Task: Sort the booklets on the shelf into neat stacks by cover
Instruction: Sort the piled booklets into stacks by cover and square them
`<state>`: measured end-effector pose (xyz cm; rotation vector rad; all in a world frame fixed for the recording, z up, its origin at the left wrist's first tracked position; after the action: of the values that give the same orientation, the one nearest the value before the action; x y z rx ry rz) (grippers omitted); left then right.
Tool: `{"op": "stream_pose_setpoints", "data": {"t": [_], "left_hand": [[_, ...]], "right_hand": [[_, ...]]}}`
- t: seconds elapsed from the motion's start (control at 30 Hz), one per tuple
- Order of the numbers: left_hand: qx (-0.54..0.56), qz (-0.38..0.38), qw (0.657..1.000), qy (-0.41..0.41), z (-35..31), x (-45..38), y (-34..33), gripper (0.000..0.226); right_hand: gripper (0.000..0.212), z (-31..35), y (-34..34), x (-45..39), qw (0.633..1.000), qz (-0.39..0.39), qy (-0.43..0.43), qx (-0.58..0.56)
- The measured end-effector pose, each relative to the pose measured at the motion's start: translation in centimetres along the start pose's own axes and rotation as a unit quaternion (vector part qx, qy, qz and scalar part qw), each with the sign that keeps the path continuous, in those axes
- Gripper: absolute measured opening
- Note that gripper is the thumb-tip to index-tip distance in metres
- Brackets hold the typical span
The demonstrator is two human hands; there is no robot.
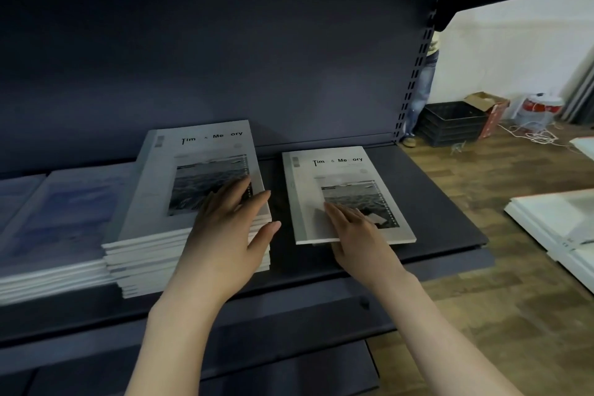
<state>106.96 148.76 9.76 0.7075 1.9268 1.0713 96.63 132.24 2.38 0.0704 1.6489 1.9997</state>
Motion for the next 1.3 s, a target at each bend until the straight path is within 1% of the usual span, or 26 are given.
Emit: {"op": "stream_pose_setpoints", "data": {"t": [0.07,0.13,0.2,0.27,0.33,0.37,0.4,0.47,0.5,0.57,0.63,0.7,0.77,0.83,0.87,0.97,1.03,1.1,1.3], "left_hand": [[0.0,-0.047,0.999,-0.021,-0.7,0.1,0.2,0.054],[0.027,-0.105,0.993,-0.046,-1.9,0.3,0.4,0.043],[0.038,-0.15,0.984,-0.09,-3.4,0.6,0.3,0.031],[0.04,-0.18,0.975,-0.126,-4.5,1.0,-0.6,0.022],[0.054,-0.189,0.972,-0.128,-5.0,1.4,-1.6,0.016],[0.056,-0.179,0.975,-0.119,-5.1,1.4,-2.1,0.014],[0.05,-0.151,0.981,-0.106,-5.1,1.2,-2.8,0.017],[0.014,-0.065,0.995,-0.079,-4.9,0.6,-4.6,0.031],[-0.012,-0.034,0.997,-0.073,-4.7,0.2,-5.7,0.033],[-0.065,0.007,0.995,-0.079,-4.7,-1.0,-7.4,0.032],[-0.093,0.061,0.99,-0.083,-5.4,-2.3,-8.8,0.044],[-0.117,0.116,0.984,-0.07,-5.6,-3.6,-10.3,0.054],[-0.132,0.147,0.979,-0.057,-5.7,-4.6,-11.2,0.054],[-0.134,0.163,0.975,-0.065,-5.8,-5.1,-11.8,0.052],[-0.143,0.17,0.972,-0.081,-5.9,-5.2,-12.1,0.05],[-0.191,0.162,0.955,-0.156,-6.4,-5.0,-12.5,0.044],[-0.205,0.162,0.945,-0.198,-6.8,-5.0,-12.5,0.047],[-0.224,0.165,0.935,-0.221,-6.9,-5.2,-12.1,0.055],[-0.18,0.07,0.936,-0.293,-7.1,-5.9,-10.8,0.055]], "right_hand": [[0.066,0.3,0.3,-0.4,1.0,-0.002,-0.018,-0.012],[0.065,0.3,0.7,-0.9,0.999,0.022,-0.022,-0.018],[0.066,0.0,1.3,-1.4,0.998,0.051,-0.032,-0.023],[0.069,-0.2,2.0,-1.6,0.997,0.065,-0.033,-0.016],[0.072,-0.7,2.9,-1.6,0.997,0.069,-0.038,-0.016],[0.074,-1.1,3.5,-1.6,0.996,0.073,-0.049,-0.016],[0.075,-1.6,4.2,-1.5,0.995,0.076,-0.057,-0.019],[0.076,-2.5,5.4,-1.4,0.995,0.081,-0.056,-0.023],[0.075,-2.8,5.9,-1.3,0.995,0.084,-0.053,-0.021],[0.072,-3.3,6.8,-1.2,0.995,0.082,-0.046,-0.027],[0.071,-3.5,7.3,-1.1,0.995,0.077,-0.043,-0.038],[0.07,-3.6,7.4,-1.1,0.995,0.076,-0.04,-0.047],[0.07,-3.8,7.3,-1.0,0.995,0.076,-0.037,-0.052],[0.068,-4.0,7.1,-1.0,0.995,0.072,-0.035,-0.062],[0.068,-4.0,7.0,-0.9,0.995,0.071,-0.034,-0.067],[0.068,-4.1,6.7,-0.9,0.994,0.071,-0.032,-0.075],[0.068,-4.2,6.6,-1.0,0.994,0.074,-0.035,-0.074],[0.068,-4.4,6.7,-1.1,0.994,0.075,-0.04,-0.07],[0.066,-5.0,7.2,-1.3,0.994,0.073,-0.052,-0.063]]}}
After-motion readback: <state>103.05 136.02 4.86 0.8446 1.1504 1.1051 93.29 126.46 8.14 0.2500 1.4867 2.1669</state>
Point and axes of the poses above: each hand's wrist, its own x-axis away from the middle knuckle, its own y-axis out of the back of the hand, z = x × y, the point moved 4 cm from there along -x, towards the middle knuckle
